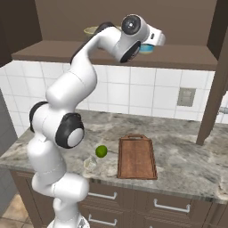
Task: Open the cabinet. Place the bowl and condiment on the counter. Then place the lime and garlic on the cutting board.
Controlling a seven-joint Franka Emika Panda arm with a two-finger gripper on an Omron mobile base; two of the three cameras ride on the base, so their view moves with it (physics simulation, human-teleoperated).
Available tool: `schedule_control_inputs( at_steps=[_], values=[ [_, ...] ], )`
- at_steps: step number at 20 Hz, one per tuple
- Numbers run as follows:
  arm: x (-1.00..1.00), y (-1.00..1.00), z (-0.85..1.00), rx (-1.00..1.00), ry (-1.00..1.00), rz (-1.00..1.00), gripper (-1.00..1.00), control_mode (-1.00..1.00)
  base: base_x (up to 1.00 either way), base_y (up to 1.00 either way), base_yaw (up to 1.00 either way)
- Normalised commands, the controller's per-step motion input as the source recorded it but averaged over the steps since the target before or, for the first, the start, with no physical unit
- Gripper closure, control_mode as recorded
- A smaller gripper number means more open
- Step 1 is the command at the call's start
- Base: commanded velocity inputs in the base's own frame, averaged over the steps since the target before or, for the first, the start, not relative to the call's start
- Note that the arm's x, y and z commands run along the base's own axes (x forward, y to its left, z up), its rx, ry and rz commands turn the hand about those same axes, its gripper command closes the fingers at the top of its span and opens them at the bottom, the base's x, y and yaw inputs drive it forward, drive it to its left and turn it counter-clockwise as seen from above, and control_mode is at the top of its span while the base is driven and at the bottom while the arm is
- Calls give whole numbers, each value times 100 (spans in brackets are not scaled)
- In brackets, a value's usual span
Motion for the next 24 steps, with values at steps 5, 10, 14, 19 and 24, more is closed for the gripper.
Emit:
schedule_control_inputs(
  at_steps=[5, 10, 14, 19, 24],
  values=[
    [-100, 10, -5, 0, -17, 1, 100, -100, 0, 0, 0],
    [-100, 17, -16, 0, -18, 7, 100, -100, 0, 0, 0],
    [-100, 19, -16, 0, -10, 11, 100, -100, 0, 0, 0],
    [-100, 5, -1, 0, 0, 15, 100, -100, 0, 0, 0],
    [-100, 24, -72, 0, 4, 23, 100, -100, 0, 0, 0]
  ],
)
